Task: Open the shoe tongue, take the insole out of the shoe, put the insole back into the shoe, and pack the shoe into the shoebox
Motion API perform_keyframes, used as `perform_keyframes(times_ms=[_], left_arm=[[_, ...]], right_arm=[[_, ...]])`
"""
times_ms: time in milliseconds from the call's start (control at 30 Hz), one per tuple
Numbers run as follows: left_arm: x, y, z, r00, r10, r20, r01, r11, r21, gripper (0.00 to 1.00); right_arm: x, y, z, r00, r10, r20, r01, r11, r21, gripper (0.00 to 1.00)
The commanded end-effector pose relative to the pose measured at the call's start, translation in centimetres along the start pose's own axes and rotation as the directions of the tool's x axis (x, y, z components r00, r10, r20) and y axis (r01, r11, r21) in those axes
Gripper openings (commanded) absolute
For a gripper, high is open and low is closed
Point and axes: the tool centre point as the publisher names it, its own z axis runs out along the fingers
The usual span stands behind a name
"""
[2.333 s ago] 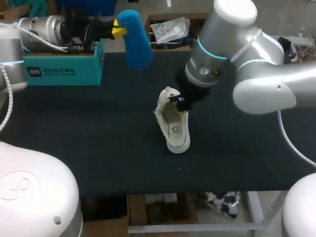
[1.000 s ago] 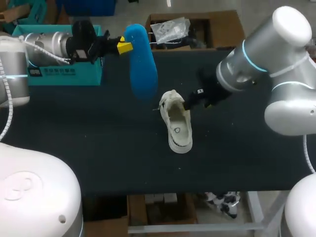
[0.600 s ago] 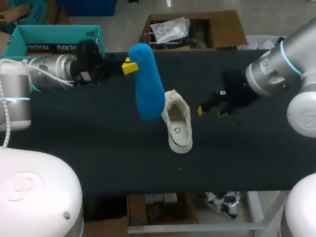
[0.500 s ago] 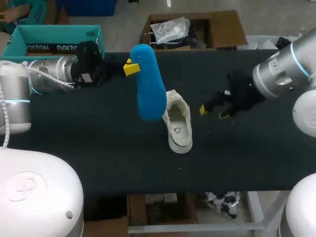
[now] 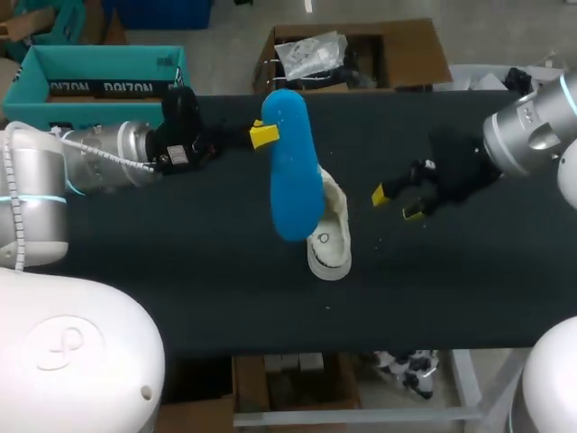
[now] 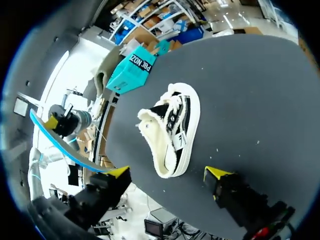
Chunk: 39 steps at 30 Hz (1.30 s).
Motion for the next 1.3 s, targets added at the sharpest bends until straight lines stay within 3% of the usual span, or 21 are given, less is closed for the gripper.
perform_keyframes(times_ms=[33,100,133,167,567,600,633,667,700,733,767,800,833,1300], left_arm=[[0.2,0.2,0.4,0.993,-0.009,0.121,0.007,1.000,0.012,0.00],[0.0,0.3,0.4,0.991,-0.019,0.134,0.017,1.000,0.017,0.00],[-0.1,0.3,0.4,0.990,-0.029,0.138,0.026,0.999,0.022,0.00],[-0.1,0.3,0.4,0.990,-0.030,0.140,0.027,0.999,0.021,0.00],[-0.2,0.3,0.3,0.989,-0.034,0.143,0.031,0.999,0.025,0.00],[-0.2,0.3,0.3,0.989,-0.034,0.143,0.031,0.999,0.025,0.00],[-0.2,0.3,0.3,0.989,-0.034,0.143,0.031,0.999,0.025,0.00],[-0.2,0.3,0.3,0.989,-0.034,0.143,0.031,0.999,0.025,0.00],[-0.2,0.3,0.3,0.989,-0.034,0.143,0.031,0.999,0.025,0.00],[-0.2,0.3,0.3,0.989,-0.034,0.143,0.031,0.999,0.025,0.00],[-0.2,0.3,0.3,0.989,-0.034,0.143,0.031,0.999,0.025,0.00],[-0.2,0.3,0.3,0.989,-0.034,0.143,0.031,0.999,0.025,0.00],[-0.2,0.3,0.3,0.989,-0.034,0.143,0.031,0.999,0.025,0.00],[-0.2,0.3,0.3,0.989,-0.034,0.143,0.031,0.999,0.025,0.00]], right_arm=[[-0.3,0.6,-0.3,0.989,0.128,-0.079,-0.122,0.990,0.073,1.00],[-0.3,0.6,-0.4,0.959,0.260,-0.114,-0.248,0.963,0.107,1.00],[-0.5,0.5,-0.4,0.916,0.367,-0.159,-0.344,0.926,0.153,1.00],[-0.4,0.3,-0.3,0.910,0.390,-0.140,-0.368,0.916,0.156,1.00],[0.2,0.1,-0.5,0.913,0.381,-0.146,-0.359,0.920,0.158,1.00],[0.1,0.9,-0.3,0.869,0.458,-0.184,-0.416,0.880,0.230,1.00],[0.2,1.5,-0.1,0.872,0.470,-0.136,-0.436,0.873,0.220,1.00],[0.6,2.0,0.0,0.840,0.519,-0.158,-0.478,0.846,0.239,1.00],[0.8,2.4,0.1,0.763,0.626,-0.162,-0.557,0.764,0.327,1.00],[0.9,2.5,0.4,0.716,0.688,-0.118,-0.629,0.709,0.317,1.00],[1.1,2.6,0.3,0.614,0.773,-0.158,-0.695,0.624,0.357,1.00],[1.2,2.5,0.4,0.493,0.859,-0.135,-0.748,0.498,0.438,1.00],[1.8,1.9,0.3,0.470,0.880,-0.071,-0.810,0.462,0.361,1.00],[1.8,1.9,0.3,0.470,0.880,-0.071,-0.810,0.462,0.361,1.00]])
